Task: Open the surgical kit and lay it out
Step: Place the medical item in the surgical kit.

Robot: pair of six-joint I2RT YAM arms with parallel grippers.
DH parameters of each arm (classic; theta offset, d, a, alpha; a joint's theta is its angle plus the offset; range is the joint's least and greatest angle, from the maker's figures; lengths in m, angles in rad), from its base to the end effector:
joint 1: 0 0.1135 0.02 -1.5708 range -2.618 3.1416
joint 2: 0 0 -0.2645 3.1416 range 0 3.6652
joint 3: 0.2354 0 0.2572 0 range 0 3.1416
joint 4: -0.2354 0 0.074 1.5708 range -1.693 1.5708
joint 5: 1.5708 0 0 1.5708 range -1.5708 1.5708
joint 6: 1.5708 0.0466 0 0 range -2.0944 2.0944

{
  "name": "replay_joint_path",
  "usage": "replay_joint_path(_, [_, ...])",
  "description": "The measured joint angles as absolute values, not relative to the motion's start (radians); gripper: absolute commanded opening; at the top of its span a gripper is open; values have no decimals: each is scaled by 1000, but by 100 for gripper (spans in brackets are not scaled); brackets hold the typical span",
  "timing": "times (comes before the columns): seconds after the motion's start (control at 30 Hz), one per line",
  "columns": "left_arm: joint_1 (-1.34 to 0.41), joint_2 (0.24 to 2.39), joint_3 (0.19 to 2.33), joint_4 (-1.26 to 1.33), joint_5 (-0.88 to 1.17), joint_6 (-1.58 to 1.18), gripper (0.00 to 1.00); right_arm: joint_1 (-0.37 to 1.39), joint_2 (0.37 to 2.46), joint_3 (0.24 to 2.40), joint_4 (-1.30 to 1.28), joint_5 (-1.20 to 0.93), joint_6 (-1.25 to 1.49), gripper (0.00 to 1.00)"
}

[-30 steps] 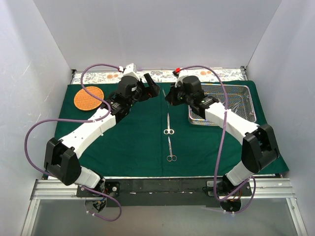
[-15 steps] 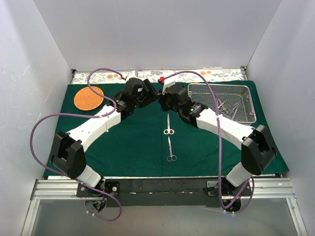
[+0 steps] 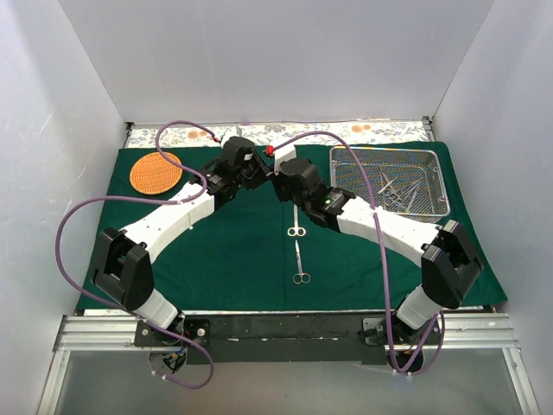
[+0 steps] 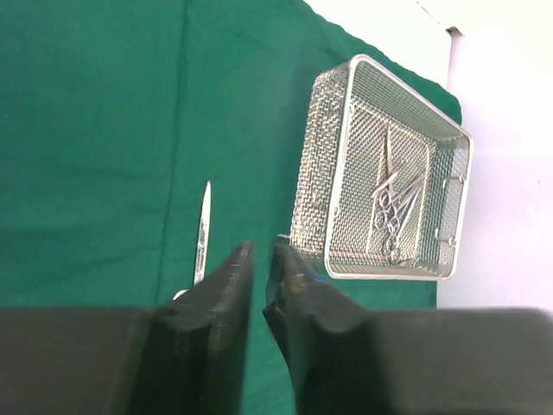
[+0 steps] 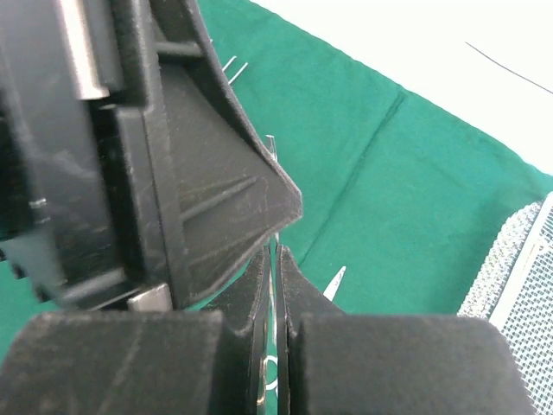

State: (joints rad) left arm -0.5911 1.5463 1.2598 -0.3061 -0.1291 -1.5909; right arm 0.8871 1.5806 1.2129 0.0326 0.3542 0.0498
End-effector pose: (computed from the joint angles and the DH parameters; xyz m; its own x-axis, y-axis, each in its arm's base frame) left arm 0.3106 -0.2013 0.2976 -0.4546 -0.8890 -0.0552 -0.4730 0.2934 -0.8308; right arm 0.2581 0.2911 0.3053 -0.2334 -0.2125 -0.9489 -0.5092 0.8580 -0.0669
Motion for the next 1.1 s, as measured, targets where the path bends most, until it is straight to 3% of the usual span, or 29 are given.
replay_joint_path(0.03, [-591, 1549, 1261, -307, -129, -1593, 4, 894, 1583, 1212, 33, 361, 45, 1])
replay_joint_path(0.1, [-589, 1551, 1261, -311, -126, -1597, 0, 900, 1584, 1208, 39, 371, 43, 1])
replay_joint_path(0.2, [-586, 1551, 1262, -314, -121, -1601, 0, 910, 1585, 1197, 60, 384, 27, 5])
replay_joint_path(0.23, [-586, 1551, 1262, -316, -121, -1601, 0, 913, 1586, 1194, 64, 387, 19, 9])
replay_joint_path(0.37, [-586, 1551, 1262, -320, -120, -1582, 0, 918, 1586, 1190, 63, 382, 4, 43])
replay_joint_path(0.47, [-577, 1551, 1262, -307, -107, -1526, 0, 921, 1584, 1178, 59, 367, -4, 59])
replay_joint_path(0.53, [-559, 1551, 1262, -292, -80, -1473, 0, 923, 1577, 1164, 54, 365, -1, 63])
replay_joint_path(0.67, [-475, 1571, 1267, -258, 8, -1348, 0, 922, 1521, 1114, 27, 373, 8, 81])
replay_joint_path(0.8, [-375, 1676, 1331, -258, 107, -1200, 0, 892, 1443, 1064, -28, 372, 45, 89])
replay_joint_path(1.1, [-337, 1971, 1538, -312, 250, -942, 0, 683, 1326, 940, -129, 291, 150, 91])
